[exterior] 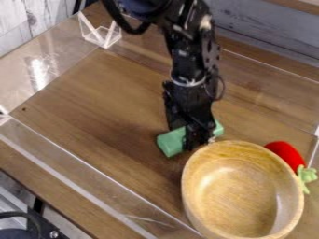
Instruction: Put the green block in the brown bowl
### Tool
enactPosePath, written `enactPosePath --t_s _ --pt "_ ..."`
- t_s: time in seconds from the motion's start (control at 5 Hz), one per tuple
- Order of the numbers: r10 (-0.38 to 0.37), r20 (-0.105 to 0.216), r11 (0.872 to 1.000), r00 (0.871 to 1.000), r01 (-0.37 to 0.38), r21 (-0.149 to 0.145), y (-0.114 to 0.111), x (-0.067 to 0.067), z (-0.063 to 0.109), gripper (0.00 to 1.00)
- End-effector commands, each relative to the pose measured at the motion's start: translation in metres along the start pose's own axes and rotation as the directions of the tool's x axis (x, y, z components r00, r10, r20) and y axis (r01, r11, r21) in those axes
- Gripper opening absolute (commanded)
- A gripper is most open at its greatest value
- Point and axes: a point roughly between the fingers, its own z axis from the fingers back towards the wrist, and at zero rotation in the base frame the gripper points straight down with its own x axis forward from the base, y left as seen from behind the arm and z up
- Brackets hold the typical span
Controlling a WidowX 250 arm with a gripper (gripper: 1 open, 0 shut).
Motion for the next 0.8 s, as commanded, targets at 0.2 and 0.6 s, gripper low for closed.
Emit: enactPosePath --t_s 0.2,0.6 --pt "-0.023 0.102 0.996 0.994 0.014 0.085 0.019 0.022 0.066 0.0" --pt "0.012 0.105 0.997 0.994 -0.021 0.079 -0.054 0.005 0.066 0.0"
